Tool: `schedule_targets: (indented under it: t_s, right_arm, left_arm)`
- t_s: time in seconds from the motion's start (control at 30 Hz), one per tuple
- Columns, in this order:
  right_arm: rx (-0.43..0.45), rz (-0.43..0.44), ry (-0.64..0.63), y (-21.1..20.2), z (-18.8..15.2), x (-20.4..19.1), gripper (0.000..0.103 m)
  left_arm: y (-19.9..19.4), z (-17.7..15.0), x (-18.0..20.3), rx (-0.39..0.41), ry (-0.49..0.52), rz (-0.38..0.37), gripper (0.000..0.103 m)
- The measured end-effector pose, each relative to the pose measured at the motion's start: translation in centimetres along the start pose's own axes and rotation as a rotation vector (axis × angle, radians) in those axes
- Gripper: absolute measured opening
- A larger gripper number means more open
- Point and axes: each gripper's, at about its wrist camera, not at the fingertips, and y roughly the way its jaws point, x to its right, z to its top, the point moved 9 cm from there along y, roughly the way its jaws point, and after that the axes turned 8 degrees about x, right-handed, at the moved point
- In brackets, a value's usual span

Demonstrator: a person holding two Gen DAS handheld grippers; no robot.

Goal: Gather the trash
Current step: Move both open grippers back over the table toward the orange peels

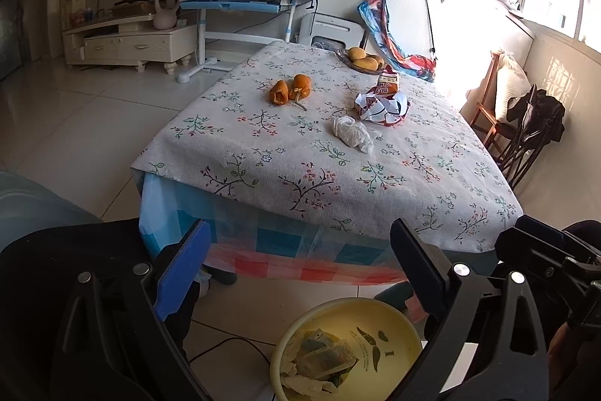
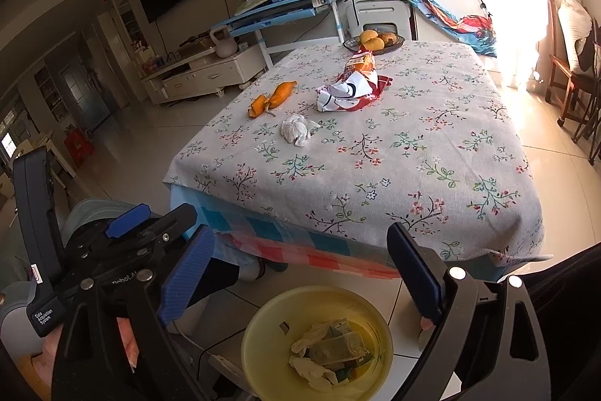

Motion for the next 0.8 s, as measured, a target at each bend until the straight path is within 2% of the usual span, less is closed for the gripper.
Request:
schedule_targets:
  t_s: [0.33, 0.8]
  right_arm:
    - [-0.004, -0.008, 0.024, 0.4, 0.2, 1.0, 0.092]
    - [-0.013, -0.014, -0.004, 1.9, 1.4, 0.6, 0.092]
  left_arm:
    - [1.4, 0.3, 0.3, -0.017, 0.067, 0.04, 0.096]
    - [3.5, 6.3, -2.1, 0.052, 0.099, 0.093, 0.096]
